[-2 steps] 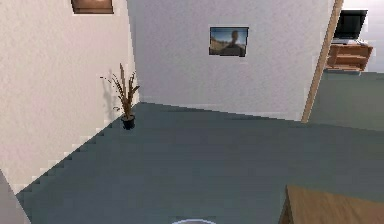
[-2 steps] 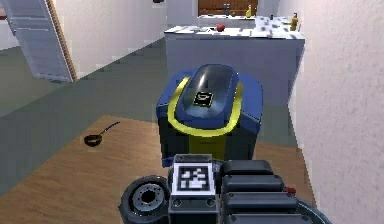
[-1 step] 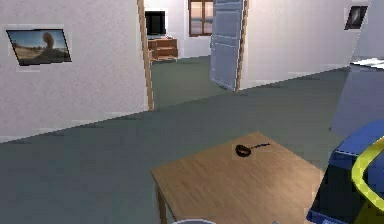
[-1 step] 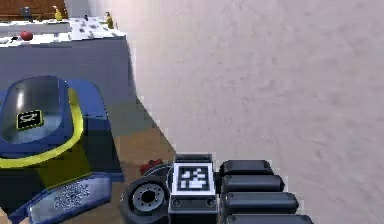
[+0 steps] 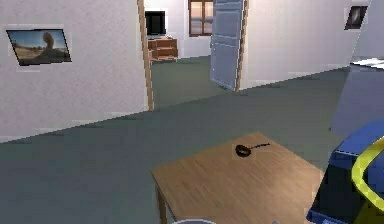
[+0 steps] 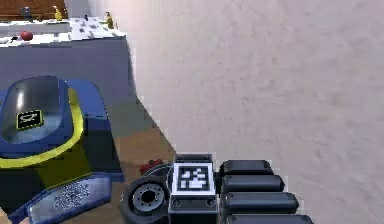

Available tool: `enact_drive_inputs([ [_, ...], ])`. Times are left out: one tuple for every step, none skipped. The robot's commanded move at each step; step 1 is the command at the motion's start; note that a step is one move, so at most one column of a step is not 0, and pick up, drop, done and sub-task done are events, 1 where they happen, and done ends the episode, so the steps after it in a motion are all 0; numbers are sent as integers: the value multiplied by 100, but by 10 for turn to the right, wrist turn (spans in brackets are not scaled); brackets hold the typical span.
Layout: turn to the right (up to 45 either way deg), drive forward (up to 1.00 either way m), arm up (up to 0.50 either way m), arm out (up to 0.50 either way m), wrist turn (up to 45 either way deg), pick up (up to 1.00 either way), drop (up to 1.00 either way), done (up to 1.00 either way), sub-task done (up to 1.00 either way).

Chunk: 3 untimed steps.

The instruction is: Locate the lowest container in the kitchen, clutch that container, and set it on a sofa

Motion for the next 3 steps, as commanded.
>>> enact_drive_inputs([
  [390,0,0,0,0,0,0,0,0],
  [300,0,0,0,0,0,0,0,0],
  [450,0,0,0,0,0,0,0,0],
])
